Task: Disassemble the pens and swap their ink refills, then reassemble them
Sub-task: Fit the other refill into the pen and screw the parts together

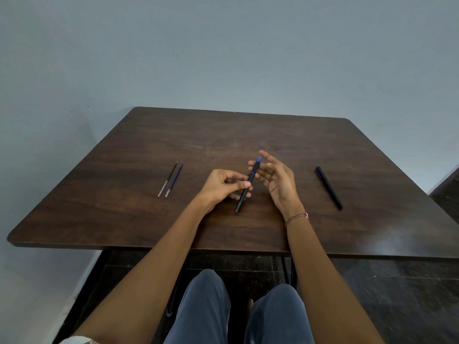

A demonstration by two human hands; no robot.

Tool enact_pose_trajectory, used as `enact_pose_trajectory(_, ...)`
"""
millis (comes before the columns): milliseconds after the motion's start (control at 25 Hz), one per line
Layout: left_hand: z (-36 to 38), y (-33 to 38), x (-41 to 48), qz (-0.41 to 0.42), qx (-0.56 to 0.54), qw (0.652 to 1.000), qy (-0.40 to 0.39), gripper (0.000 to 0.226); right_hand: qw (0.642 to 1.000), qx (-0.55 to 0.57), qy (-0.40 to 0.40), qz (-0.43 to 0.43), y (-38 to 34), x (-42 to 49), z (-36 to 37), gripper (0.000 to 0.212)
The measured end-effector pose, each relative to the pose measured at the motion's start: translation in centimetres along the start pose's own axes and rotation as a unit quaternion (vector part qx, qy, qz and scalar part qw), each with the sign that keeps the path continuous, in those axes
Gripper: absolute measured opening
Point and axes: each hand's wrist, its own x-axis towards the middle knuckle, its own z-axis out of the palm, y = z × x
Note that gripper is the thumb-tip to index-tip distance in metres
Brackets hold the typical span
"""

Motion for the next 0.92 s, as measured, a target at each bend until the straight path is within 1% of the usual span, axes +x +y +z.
enact_pose_trajectory(160,-0.05,-0.04,-0.04,0.001,0.011,1.000,-0.005,0.016,0.999,-0.036,-0.025,-0.020,0.15,-0.34,0.12,0.031)
enact_pose_trajectory(280,-0.12,-0.11,-0.09,0.003,0.008,1.000,-0.007,0.016,0.998,-0.047,-0.022,-0.023,0.21,-0.38,0.04,0.032)
enact_pose_trajectory(560,-0.30,-0.30,-0.18,0.009,-0.007,1.000,-0.018,0.018,0.997,-0.079,-0.011,-0.021,0.28,-0.40,0.27,0.028)
enact_pose_trajectory(640,-0.37,-0.33,-0.13,0.010,-0.016,1.000,-0.023,0.017,0.995,-0.099,-0.001,-0.023,0.54,-0.28,0.47,0.019)
enact_pose_trajectory(680,-0.42,-0.35,-0.10,0.013,-0.025,0.999,-0.025,0.017,0.995,-0.097,0.002,-0.022,0.70,-0.24,0.56,0.017)
enact_pose_trajectory(800,-0.51,-0.44,-0.07,0.018,-0.028,0.999,-0.032,0.018,0.998,-0.067,0.006,-0.012,0.66,-0.18,0.63,0.023)
enact_pose_trajectory(920,-0.57,-0.51,-0.07,0.019,-0.015,0.999,-0.044,0.021,0.999,-0.047,-0.021,-0.008,0.47,-0.27,0.52,0.023)
